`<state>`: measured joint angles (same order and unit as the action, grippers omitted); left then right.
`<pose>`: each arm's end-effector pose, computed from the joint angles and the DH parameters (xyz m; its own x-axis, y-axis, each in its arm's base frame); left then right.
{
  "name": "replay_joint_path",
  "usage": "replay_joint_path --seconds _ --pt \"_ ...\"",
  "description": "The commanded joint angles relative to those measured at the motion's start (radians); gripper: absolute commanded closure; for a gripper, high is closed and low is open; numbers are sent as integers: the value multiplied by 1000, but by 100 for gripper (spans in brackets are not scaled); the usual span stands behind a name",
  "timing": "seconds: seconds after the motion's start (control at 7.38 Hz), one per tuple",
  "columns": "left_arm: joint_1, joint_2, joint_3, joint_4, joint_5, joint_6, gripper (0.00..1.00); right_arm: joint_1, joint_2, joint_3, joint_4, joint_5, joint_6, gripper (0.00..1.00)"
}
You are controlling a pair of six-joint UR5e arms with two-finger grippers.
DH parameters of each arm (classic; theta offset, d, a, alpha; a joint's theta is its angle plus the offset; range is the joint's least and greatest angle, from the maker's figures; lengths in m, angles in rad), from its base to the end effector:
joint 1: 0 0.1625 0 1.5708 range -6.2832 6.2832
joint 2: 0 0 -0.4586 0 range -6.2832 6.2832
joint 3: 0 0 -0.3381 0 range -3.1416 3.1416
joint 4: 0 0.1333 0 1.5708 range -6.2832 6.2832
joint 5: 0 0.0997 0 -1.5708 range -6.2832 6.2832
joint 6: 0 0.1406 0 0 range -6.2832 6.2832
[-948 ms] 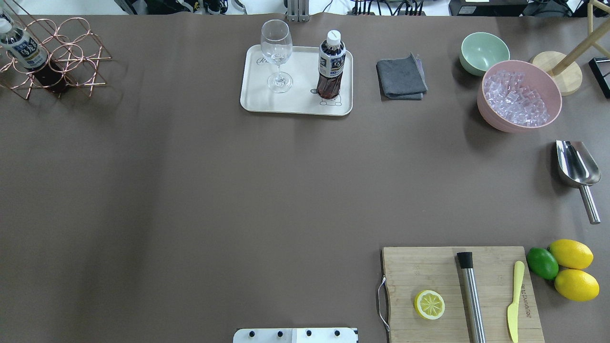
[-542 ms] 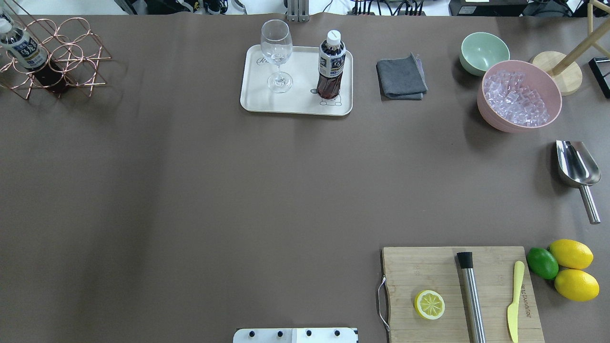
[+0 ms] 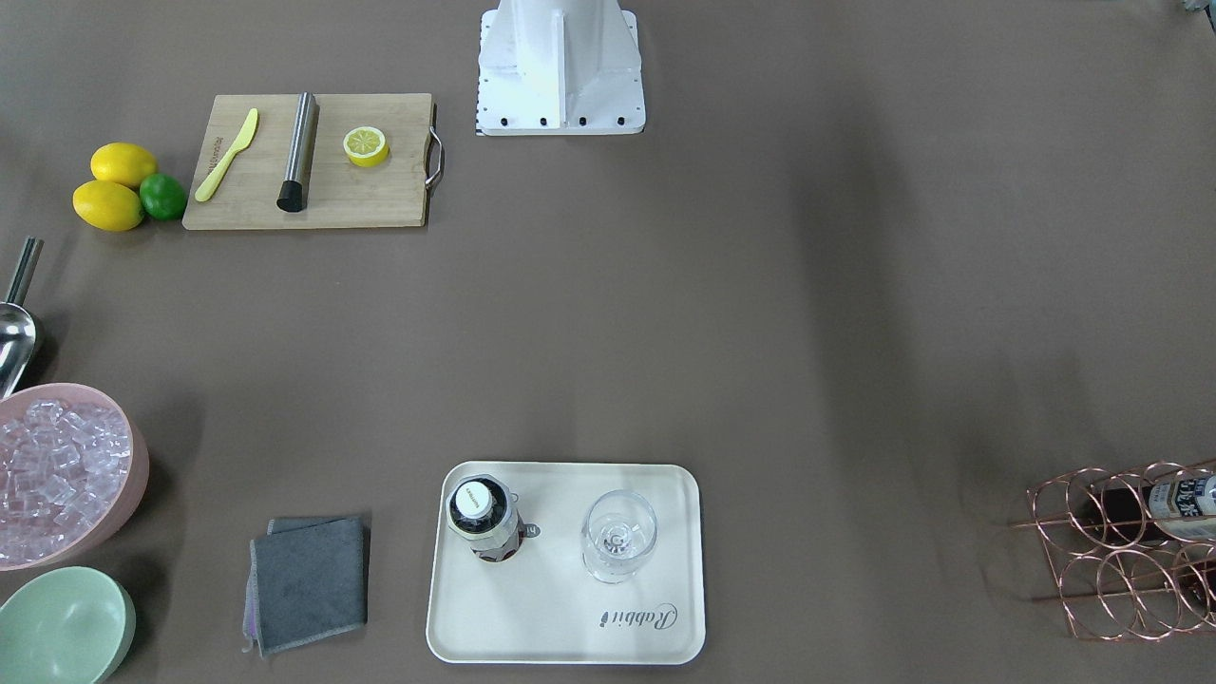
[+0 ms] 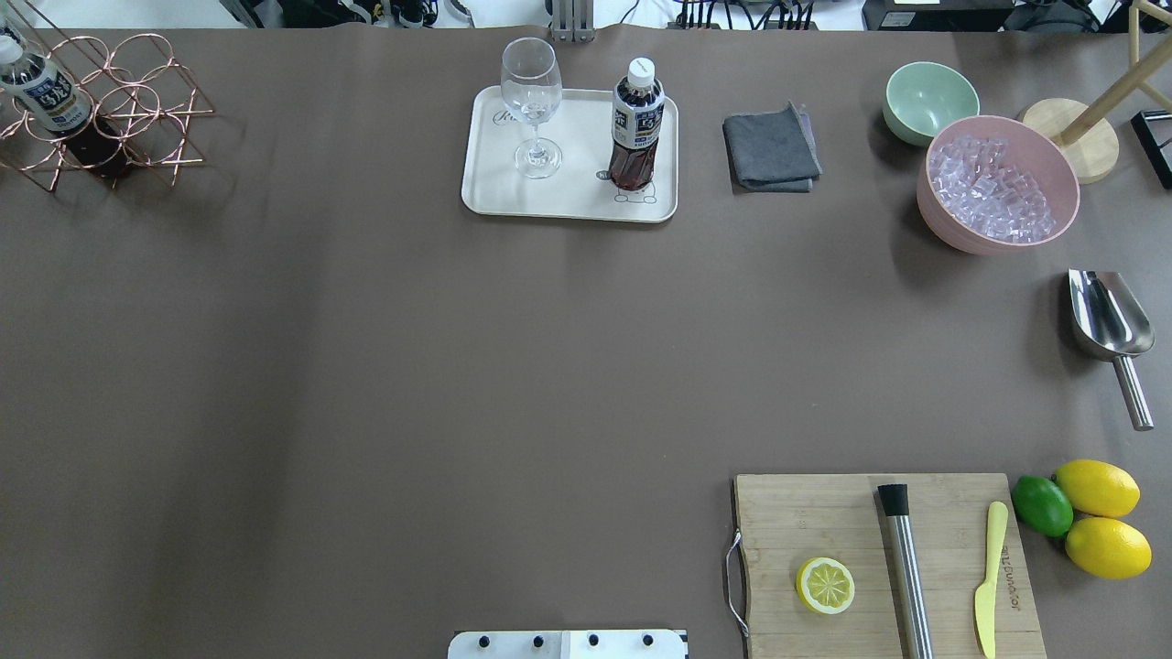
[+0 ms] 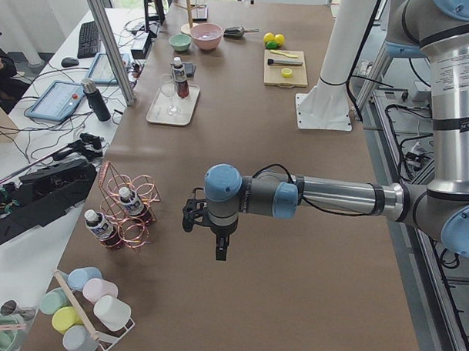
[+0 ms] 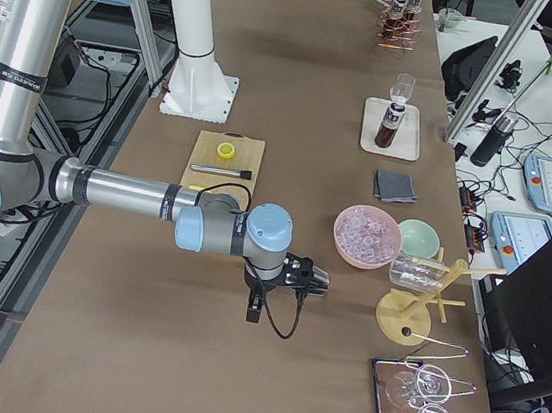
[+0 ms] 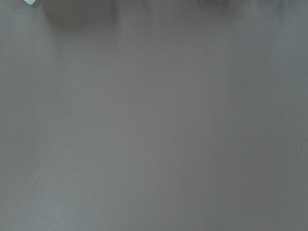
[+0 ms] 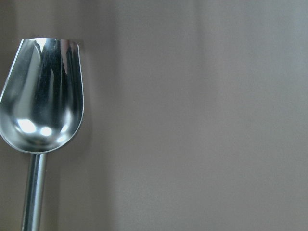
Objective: Take tea from basket to plate
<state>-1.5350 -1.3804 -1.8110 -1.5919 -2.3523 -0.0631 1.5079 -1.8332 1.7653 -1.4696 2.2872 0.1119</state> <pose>-0.0215 -0.3584 0.6885 0.7085 0.0123 -0.7056 0.0090 0.9996 0.0264 0.0207 -0.3235 0.7310 0.7536 0.0426 0.6559 -0.0215 0.9990 -0.0402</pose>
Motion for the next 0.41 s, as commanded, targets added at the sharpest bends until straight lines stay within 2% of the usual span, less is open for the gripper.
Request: replay_joint_path --seconds 0.0,0.27 --pt "-14 4 -2 1 1 3 2 0 0 -1 -1 1 0 0" --pt "-16 33 -1 -2 5 3 2 0 0 0 -1 0 0 0"
